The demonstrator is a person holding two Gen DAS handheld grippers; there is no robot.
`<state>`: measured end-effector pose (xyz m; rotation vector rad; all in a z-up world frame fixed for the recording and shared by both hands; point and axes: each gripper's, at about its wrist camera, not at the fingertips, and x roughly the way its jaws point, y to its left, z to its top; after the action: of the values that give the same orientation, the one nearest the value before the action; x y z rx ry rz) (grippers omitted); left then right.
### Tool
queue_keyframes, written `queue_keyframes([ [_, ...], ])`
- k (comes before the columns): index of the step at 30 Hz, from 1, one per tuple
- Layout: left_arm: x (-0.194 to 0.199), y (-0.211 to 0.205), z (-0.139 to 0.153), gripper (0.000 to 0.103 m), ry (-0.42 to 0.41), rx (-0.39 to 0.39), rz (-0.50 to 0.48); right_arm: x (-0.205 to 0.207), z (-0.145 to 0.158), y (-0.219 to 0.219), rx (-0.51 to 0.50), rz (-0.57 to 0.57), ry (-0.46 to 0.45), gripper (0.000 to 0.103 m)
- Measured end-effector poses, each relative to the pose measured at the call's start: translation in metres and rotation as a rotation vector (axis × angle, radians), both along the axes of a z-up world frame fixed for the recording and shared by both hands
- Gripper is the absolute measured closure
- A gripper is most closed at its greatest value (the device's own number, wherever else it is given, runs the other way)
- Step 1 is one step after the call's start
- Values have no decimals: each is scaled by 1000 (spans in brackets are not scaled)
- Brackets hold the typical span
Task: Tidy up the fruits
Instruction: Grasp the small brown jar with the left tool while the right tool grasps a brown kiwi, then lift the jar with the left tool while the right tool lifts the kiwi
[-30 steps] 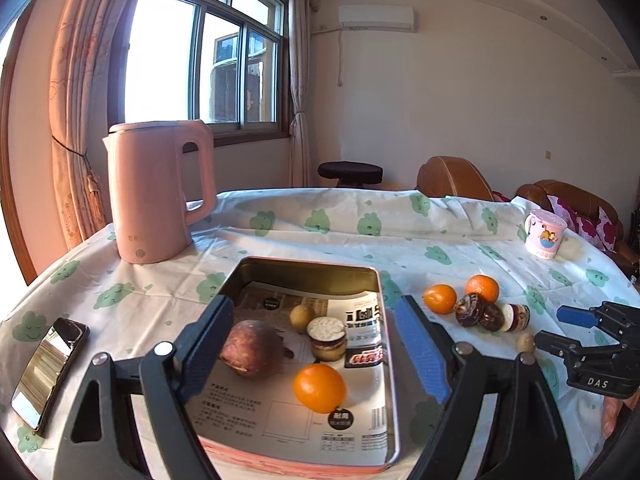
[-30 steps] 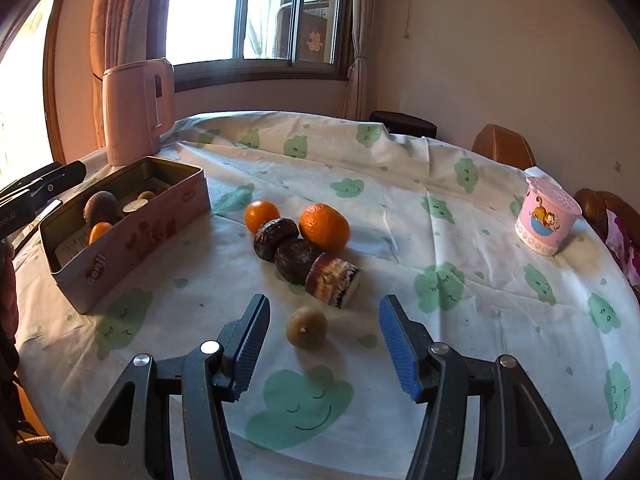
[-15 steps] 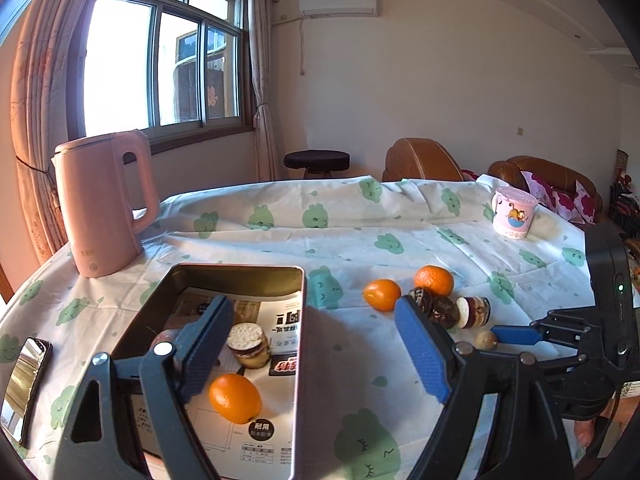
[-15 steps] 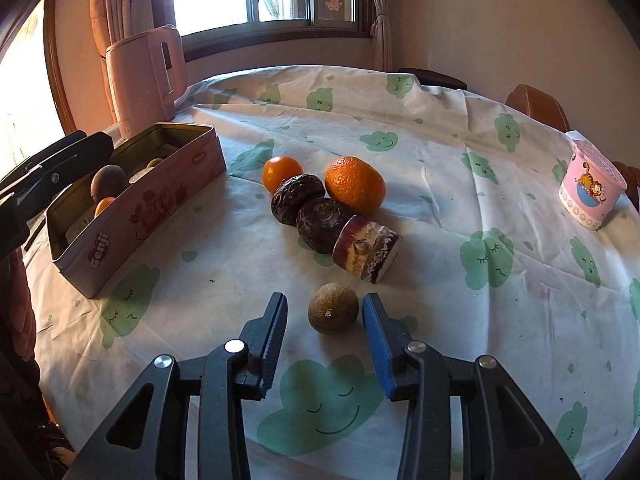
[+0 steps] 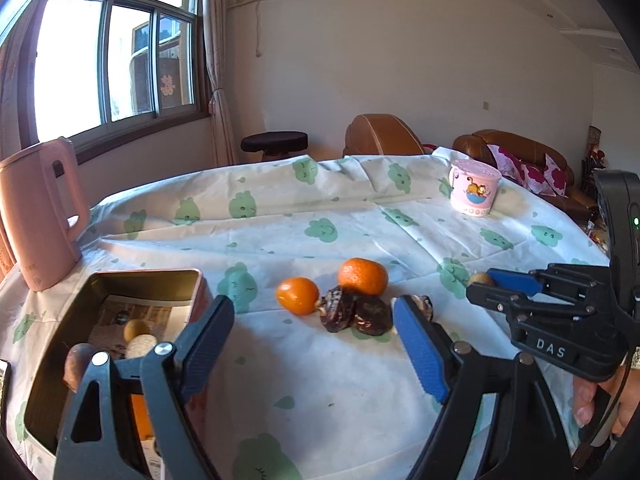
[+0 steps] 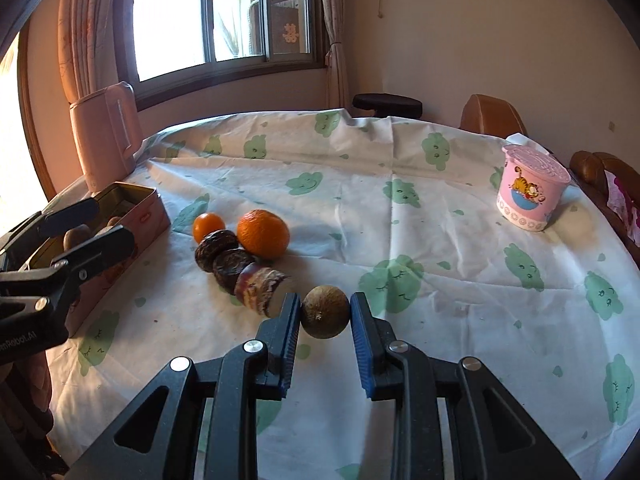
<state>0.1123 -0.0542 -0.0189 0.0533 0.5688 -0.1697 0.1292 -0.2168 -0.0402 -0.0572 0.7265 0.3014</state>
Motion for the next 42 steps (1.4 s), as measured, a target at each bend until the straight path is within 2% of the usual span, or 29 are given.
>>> queue_keyframes([
  [5, 13, -36, -10, 26, 60, 4, -79, 15, -4, -20, -16, -65, -6, 76],
  [10, 29, -63, -23, 40, 136, 12, -138, 19, -7, -31, 3, -86, 2, 76],
  [11, 32, -66, -26, 41, 155, 16, -143, 19, -7, -32, 10, -85, 2, 76],
  [13, 38, -71, -30, 52, 185, 24, -148, 18, -6, -32, 10, -88, -3, 76],
  [17, 47, -81, -37, 61, 228, 55, -161, 19, -7, -32, 20, -76, 4, 76],
  [21, 46, -80, -36, 71, 224, 51, -152, 21, -9, -30, 24, -58, 16, 75],
  [28, 44, -72, -32, 71, 201, -4, -160, 16, -5, -31, 44, -39, -18, 75],
  [42, 31, -68, -20, 71, 99, 1, -130, 0, 6, -28, 51, 2, -114, 75],
])
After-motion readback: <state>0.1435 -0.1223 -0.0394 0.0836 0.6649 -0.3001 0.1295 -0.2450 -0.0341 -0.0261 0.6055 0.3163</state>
